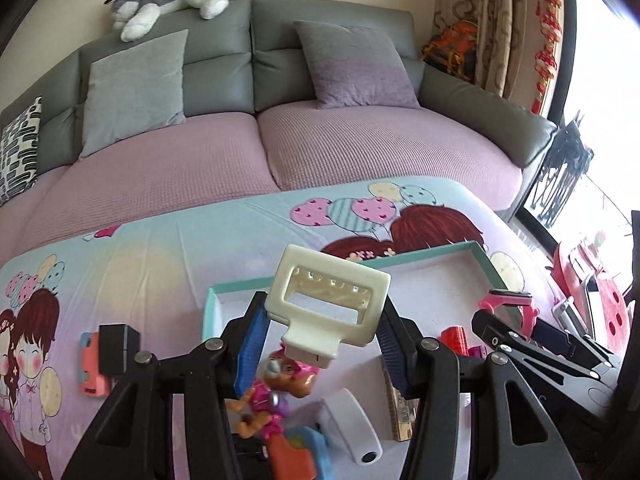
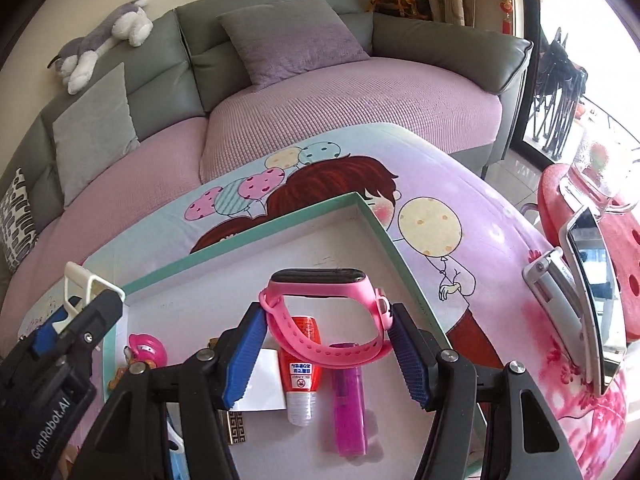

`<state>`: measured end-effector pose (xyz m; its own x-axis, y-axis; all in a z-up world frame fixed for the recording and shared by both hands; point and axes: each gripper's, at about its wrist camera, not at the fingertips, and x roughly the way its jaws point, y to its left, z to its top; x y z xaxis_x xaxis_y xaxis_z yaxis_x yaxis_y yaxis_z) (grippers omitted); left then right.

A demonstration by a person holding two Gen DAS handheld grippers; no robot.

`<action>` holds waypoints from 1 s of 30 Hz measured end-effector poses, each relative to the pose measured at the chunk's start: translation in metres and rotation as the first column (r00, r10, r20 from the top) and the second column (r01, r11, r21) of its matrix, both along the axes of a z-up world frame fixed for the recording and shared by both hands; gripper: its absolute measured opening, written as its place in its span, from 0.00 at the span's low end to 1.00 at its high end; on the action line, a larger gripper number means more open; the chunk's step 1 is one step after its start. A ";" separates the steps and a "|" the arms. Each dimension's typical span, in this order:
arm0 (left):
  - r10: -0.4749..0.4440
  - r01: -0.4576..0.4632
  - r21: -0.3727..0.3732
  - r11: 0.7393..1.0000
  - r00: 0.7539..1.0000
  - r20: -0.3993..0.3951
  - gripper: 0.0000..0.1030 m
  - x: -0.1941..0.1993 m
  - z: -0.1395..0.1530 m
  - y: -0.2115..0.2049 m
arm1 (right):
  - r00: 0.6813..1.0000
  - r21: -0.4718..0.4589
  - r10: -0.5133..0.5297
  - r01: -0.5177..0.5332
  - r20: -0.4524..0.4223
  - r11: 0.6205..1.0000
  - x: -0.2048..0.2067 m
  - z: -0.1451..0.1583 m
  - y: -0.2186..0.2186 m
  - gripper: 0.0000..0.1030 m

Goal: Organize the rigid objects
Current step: 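Carry the white stand and pink watch into the tray and open both tools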

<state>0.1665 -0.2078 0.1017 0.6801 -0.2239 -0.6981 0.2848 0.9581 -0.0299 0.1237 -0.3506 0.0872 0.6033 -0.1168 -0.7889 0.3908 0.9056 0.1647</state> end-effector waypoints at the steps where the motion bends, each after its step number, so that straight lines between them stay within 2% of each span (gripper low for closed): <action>1: -0.007 0.007 0.006 1.000 1.000 -0.004 0.52 0.000 -0.003 -0.004 | 1.000 0.000 -0.003 0.003 -0.003 1.000 0.000 -0.001 -0.001 0.63; 13: -0.005 0.006 0.038 0.999 0.999 -0.044 0.52 0.004 -0.026 -0.010 | 0.999 0.004 -0.012 0.012 -0.052 1.000 0.002 -0.014 -0.010 0.64; 30: 0.015 -0.010 0.055 0.998 0.996 -0.085 0.53 0.008 -0.038 -0.009 | 0.997 0.012 0.009 -0.008 -0.080 1.000 0.008 -0.022 -0.009 0.64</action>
<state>0.1749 -0.2171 0.0633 0.6200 -0.1760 -0.7646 0.2716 0.9624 -0.0013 0.1316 -0.3601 0.0650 0.5387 -0.1022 -0.8363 0.3955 0.9071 0.1439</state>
